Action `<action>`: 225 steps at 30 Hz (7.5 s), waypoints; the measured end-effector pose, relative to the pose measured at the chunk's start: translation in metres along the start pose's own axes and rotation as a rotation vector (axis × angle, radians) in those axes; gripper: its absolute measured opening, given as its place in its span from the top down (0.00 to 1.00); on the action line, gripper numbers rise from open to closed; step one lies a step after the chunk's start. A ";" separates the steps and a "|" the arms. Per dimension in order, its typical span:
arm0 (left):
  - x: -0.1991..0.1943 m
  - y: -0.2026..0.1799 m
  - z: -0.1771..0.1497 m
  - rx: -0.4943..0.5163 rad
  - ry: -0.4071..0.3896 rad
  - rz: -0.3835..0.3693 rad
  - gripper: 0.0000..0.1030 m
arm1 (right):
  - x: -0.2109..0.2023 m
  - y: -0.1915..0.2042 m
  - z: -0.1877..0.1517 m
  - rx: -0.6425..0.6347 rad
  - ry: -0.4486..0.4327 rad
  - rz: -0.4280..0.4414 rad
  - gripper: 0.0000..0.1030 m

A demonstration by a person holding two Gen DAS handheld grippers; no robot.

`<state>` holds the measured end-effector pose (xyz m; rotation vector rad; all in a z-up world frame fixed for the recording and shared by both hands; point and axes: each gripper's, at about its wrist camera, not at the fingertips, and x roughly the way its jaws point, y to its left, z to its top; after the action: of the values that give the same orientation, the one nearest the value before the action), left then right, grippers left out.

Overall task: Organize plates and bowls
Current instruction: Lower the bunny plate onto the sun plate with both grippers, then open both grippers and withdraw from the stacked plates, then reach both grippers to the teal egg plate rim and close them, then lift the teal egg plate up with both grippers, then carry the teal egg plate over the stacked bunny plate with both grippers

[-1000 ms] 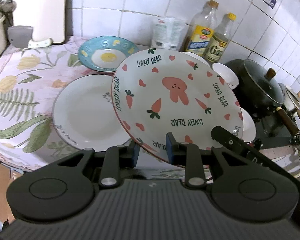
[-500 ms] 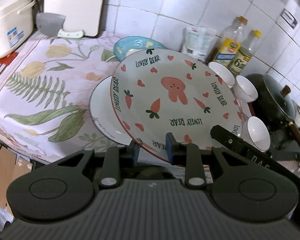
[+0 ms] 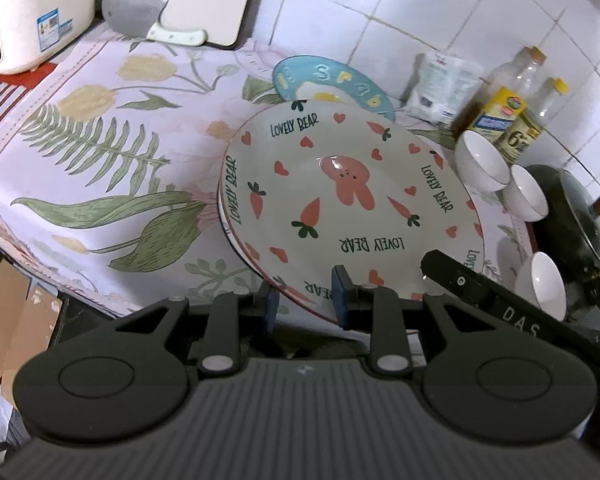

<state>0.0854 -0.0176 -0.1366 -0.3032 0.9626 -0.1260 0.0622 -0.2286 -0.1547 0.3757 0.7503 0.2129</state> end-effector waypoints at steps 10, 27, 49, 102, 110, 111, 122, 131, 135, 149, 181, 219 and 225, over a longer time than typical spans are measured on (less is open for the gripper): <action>0.031 0.015 0.004 -0.035 0.052 0.006 0.75 | 0.031 -0.001 0.000 0.001 0.072 -0.035 0.76; 0.061 0.021 0.013 -0.073 0.123 0.008 0.75 | 0.062 -0.003 0.007 -0.015 0.145 -0.099 0.76; 0.077 0.028 0.023 -0.154 0.222 0.008 0.75 | 0.076 0.014 0.002 -0.190 0.165 -0.198 0.72; -0.014 0.017 0.113 0.272 0.004 -0.071 0.50 | -0.033 -0.009 0.113 -0.289 -0.147 0.119 0.30; 0.026 0.017 0.137 0.310 -0.114 -0.082 0.33 | 0.014 -0.024 0.129 -0.342 -0.180 0.148 0.18; 0.033 0.017 0.140 0.308 -0.120 -0.076 0.31 | 0.024 -0.029 0.132 -0.321 -0.164 0.155 0.18; 0.129 0.020 0.162 0.408 -0.196 0.009 0.26 | 0.127 -0.073 0.154 -0.176 0.043 0.194 0.18; 0.188 0.027 0.186 0.311 -0.058 -0.032 0.27 | 0.181 -0.091 0.155 -0.071 0.129 0.218 0.20; 0.206 0.023 0.193 0.260 -0.006 -0.048 0.36 | 0.201 -0.091 0.156 -0.066 0.155 0.201 0.22; 0.245 0.029 0.200 0.089 0.101 -0.096 0.83 | 0.241 -0.096 0.160 -0.041 0.210 0.153 0.80; 0.070 -0.022 0.172 0.256 -0.010 -0.069 0.81 | 0.090 -0.060 0.154 -0.073 0.108 0.164 0.79; 0.011 0.007 0.066 0.227 0.088 -0.101 0.81 | -0.002 -0.041 0.042 -0.063 0.190 0.112 0.76; 0.029 0.020 0.060 0.195 0.127 -0.090 0.81 | 0.015 -0.041 0.032 -0.051 0.231 0.100 0.76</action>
<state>0.1509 0.0062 -0.1338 -0.1602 1.0538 -0.3227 0.0975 -0.2698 -0.1593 0.3435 0.9523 0.3740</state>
